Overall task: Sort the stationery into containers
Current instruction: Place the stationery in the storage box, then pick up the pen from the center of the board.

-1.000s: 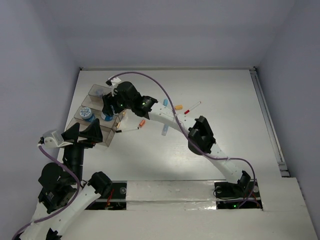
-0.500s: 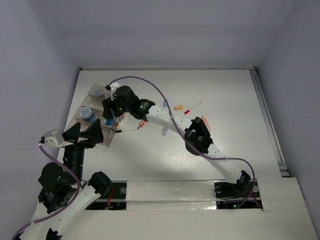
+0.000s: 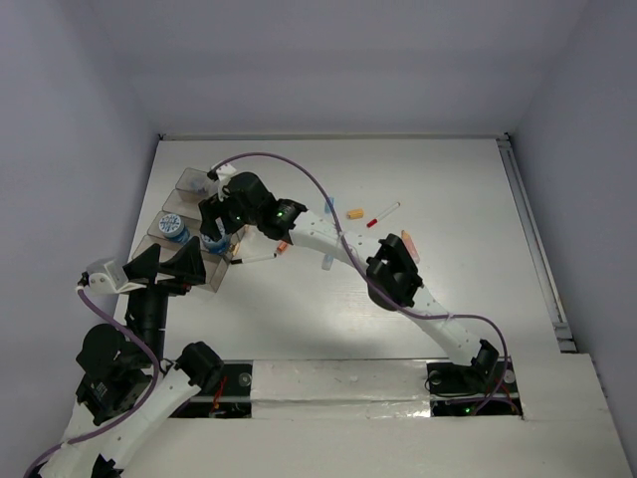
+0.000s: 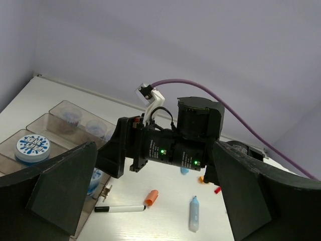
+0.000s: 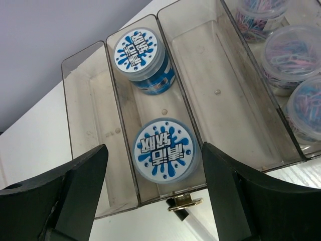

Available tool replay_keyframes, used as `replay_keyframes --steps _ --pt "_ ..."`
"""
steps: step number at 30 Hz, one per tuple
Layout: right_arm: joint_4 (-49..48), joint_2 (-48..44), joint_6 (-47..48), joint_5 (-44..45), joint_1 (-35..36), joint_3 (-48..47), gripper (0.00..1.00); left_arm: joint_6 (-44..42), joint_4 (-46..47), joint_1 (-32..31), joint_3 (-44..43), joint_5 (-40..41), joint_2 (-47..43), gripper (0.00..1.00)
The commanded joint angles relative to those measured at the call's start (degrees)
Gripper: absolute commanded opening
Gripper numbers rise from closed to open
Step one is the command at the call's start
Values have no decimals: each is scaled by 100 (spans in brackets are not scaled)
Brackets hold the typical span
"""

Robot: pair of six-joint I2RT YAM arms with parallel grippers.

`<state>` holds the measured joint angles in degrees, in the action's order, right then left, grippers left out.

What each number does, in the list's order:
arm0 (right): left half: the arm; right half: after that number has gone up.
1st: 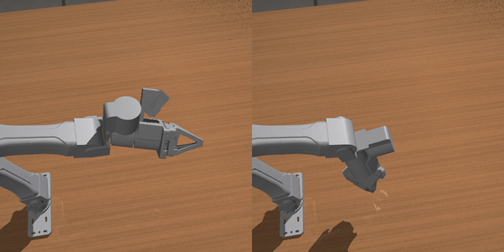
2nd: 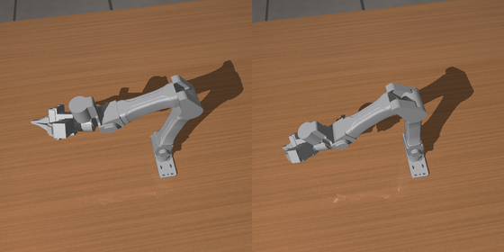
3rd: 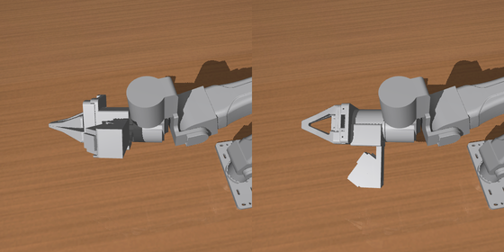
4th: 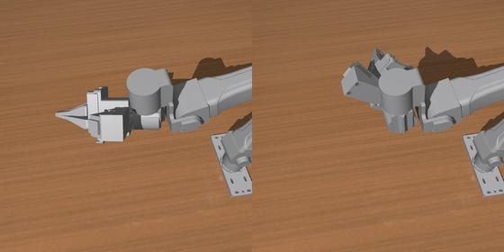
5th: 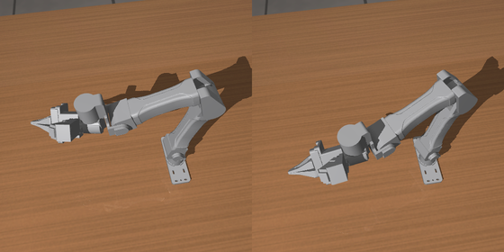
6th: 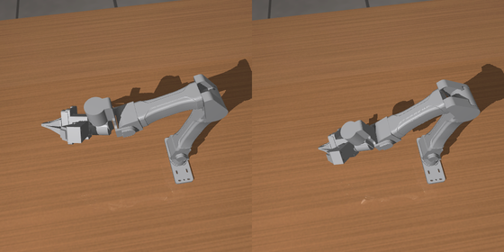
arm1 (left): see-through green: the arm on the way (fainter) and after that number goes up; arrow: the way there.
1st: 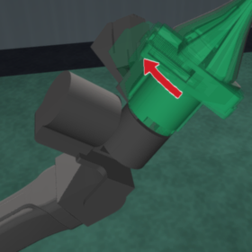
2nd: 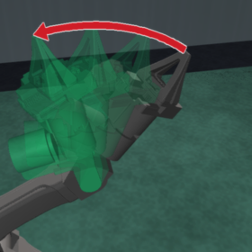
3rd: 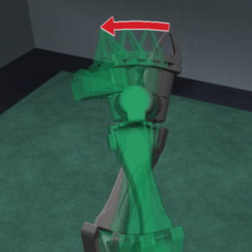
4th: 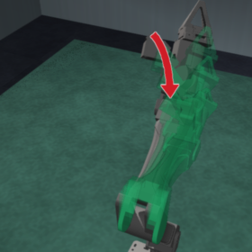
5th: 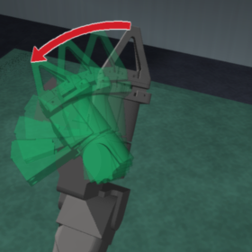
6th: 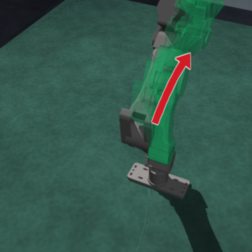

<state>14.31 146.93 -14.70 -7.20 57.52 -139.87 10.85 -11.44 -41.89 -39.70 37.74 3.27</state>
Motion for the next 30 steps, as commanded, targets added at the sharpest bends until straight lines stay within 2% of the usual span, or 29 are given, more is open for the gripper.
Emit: replay_keyframes --steps 1,4,6,9,10,13,15,19,24,30 --pt "-428 -331 143 87 58 -102 82 40 177 23 15 -29 33 99" --pt "-481 -577 292 158 58 126 83 49 169 23 6 -38 77 99" --pt "-438 -744 424 175 58 267 80 49 169 76 6 -30 78 99" --pt "-560 -1358 582 -254 -64 1108 65 49 134 76 6 -21 25 99" --pt "-769 -1552 626 -334 -65 1790 57 66 116 76 -2 -21 -10 99" --pt "-1306 -2369 924 -1044 -223 2954 50 66 125 76 -2 -38 -28 99" --pt "-1194 -2616 1117 -1274 -285 3483 49 84 133 76 -2 -73 -19 99" --pt "-457 -2512 1635 -1477 -338 3608 47 101 125 76 -11 -108 -10 99" --pt "-244 -2222 1909 -1582 -338 3494 47 101 125 76 -11 -109 -10 99" --pt "529 -1616 2225 -1337 -390 2668 54 84 134 76 -2 -126 -37 99"
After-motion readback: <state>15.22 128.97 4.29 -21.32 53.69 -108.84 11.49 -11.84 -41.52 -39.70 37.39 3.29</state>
